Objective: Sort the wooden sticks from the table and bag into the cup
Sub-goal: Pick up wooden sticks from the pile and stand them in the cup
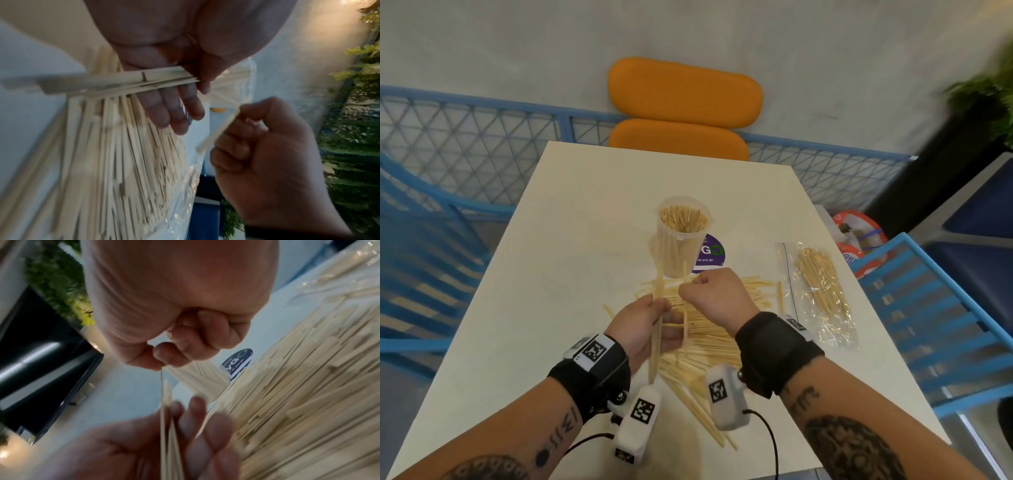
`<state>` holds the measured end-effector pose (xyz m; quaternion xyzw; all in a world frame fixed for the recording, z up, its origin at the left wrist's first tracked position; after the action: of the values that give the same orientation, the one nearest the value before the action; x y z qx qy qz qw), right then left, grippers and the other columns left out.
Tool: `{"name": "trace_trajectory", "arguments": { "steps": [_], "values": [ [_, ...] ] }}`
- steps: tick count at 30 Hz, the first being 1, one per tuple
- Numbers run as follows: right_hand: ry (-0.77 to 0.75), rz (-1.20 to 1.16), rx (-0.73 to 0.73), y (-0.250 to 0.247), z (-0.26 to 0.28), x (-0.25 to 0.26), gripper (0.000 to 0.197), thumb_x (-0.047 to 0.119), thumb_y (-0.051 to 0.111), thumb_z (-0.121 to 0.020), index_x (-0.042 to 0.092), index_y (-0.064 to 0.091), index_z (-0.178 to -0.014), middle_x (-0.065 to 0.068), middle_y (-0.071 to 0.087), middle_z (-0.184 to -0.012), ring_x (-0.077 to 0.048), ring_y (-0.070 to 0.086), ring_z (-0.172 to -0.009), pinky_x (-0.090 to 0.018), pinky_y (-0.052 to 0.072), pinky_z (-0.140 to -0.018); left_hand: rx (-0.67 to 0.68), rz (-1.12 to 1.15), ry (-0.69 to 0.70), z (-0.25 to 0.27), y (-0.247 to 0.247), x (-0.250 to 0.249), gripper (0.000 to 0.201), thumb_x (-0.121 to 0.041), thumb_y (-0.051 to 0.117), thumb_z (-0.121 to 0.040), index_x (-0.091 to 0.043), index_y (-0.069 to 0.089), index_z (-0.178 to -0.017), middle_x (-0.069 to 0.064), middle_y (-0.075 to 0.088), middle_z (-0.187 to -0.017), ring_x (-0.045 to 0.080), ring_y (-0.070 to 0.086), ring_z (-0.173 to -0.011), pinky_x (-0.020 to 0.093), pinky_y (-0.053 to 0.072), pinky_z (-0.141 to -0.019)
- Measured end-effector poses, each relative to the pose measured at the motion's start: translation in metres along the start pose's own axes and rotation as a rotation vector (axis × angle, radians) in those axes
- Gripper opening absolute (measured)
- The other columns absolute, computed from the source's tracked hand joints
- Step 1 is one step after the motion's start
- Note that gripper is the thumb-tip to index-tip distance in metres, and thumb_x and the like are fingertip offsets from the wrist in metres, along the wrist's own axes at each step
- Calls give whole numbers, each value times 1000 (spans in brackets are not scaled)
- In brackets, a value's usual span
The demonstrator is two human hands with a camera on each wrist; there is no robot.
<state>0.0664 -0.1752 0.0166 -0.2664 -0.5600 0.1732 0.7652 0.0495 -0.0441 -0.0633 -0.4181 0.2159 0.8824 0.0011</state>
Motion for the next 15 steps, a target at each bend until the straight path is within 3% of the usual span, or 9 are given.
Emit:
{"name": "trace_trajectory", "arguments": {
  "steps": [3, 6, 8, 10, 11, 13, 15],
  "values": [
    [32, -52, -25, 0, -2, -4, 21, 23, 66, -73, 9, 57, -59, 8, 48, -46, -6, 47, -43, -27, 42, -52, 90, -33, -2, 2, 28, -2, 24, -21, 34, -109, -6, 54, -107, 14, 70, -81, 28, 68, -64, 37, 56, -60],
    [3, -24, -41, 0, -3, -11, 24, 26, 67, -72, 3, 64, -65, 3, 57, -53, -10, 50, -54, -36, 49, -59, 44, -42, -26, 0, 30, 2, 20, -17, 36, -107, -12, 52, -96, 4, 52, -62, 14, 39, -44, 25, 34, -47],
    [-35, 34, -25, -1, 0, -18, 27, 33, 68, -77, 10, 63, -63, 3, 61, -59, -8, 49, -57, -36, 49, -61, -20, -31, -22, -6, 18, 3, 20, -19, 38, -106, -14, 54, -96, -1, 44, -59, 10, 29, -42, 20, 27, -44],
    [-55, 186, 60, 5, 10, -27, 22, 36, 68, -85, 20, 65, -70, 9, 64, -70, -4, 56, -67, -28, 51, -67, -92, 9, -10, -10, 0, 2, 22, -23, 36, -108, -13, 54, -100, -3, 41, -57, 9, 27, -42, 17, 25, -43],
    [-62, 302, 126, 13, 17, -34, 17, 39, 68, -86, 23, 69, -81, 9, 67, -82, -6, 60, -78, -30, 54, -75, -120, 31, -6, -12, -10, 3, 23, -26, 36, -108, -13, 54, -100, -3, 40, -57, 9, 27, -42, 17, 25, -43],
    [-101, 603, 236, 29, 34, -46, 32, 48, 68, -84, 27, 71, -108, 4, 64, -106, -14, 57, -101, -39, 53, -90, -151, 55, -3, -13, -24, 3, 24, -29, 38, -108, -13, 53, -101, -3, 39, -57, 10, 28, -44, 19, 26, -43],
    [-158, 828, 243, 40, 42, -52, 42, 53, 66, -85, 26, 68, -117, 0, 58, -113, -19, 48, -110, -43, 50, -93, -167, 45, 0, -13, -32, 4, 23, -30, 39, -107, -13, 53, -102, -3, 40, -57, 10, 29, -45, 20, 27, -43]
  ]
}}
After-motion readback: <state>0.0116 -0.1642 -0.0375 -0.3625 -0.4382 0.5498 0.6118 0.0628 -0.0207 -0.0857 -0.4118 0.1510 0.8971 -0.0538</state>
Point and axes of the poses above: each hand's wrist, its own z-axis away from the middle knuckle, its own y-axis out of the palm, x = y × z, the point moved 10 cm from there along -z, towards the middle knuckle
